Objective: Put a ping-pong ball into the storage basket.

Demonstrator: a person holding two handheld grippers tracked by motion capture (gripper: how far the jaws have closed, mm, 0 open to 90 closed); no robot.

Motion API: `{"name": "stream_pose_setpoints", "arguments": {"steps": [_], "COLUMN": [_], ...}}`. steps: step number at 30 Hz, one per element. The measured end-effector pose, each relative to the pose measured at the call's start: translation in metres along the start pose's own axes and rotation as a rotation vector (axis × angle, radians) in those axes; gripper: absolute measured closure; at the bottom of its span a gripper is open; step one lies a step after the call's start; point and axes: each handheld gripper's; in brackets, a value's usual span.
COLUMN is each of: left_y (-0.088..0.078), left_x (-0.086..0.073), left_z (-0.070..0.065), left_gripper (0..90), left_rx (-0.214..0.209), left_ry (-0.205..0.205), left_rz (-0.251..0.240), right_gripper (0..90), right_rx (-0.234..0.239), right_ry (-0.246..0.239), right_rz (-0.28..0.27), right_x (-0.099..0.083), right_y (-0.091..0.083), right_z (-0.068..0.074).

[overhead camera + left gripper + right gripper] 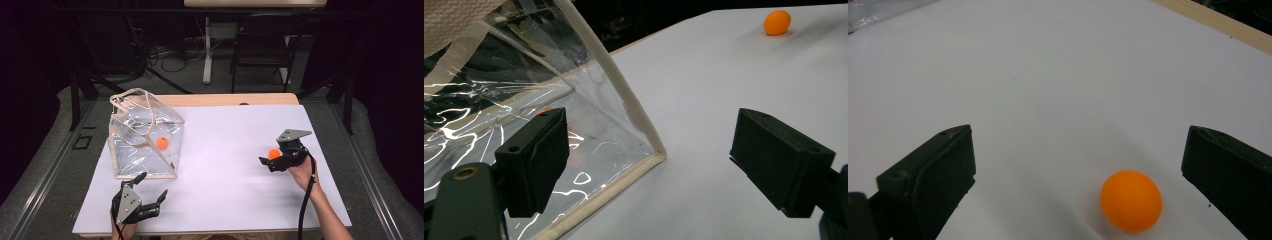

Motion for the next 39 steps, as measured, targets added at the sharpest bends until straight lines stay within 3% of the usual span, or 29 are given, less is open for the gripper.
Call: {"name": "stream_pose_setpoints", "arguments": {"steps": [15, 39], "left_y": [0.001, 0.001], "left_x": [0.001, 0.001], "left_z": [-0.002, -0.002], "left_gripper": [15.6, 15.6], "left_rx": [0.0, -0.006], "left_ry": [0.006, 0.011], "left_rz": [-0.002, -0.001], "right_gripper": [0.0, 0.0], "right_rx": [-0.032, -0.049], "right_ry": [0.042, 0.051], "right_rz": [0.022, 0.093], "right_x": [-0.011, -0.026], "right_y": [0.008, 0.032], "right_z": [-0.02, -0.028]}}
Point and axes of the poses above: each handheld gripper's, and its own axes: y roughly forward along the jaws, x roughly out of its top, z roughly to its left, and after that the axes turned 13 degrees about -x, right-handed
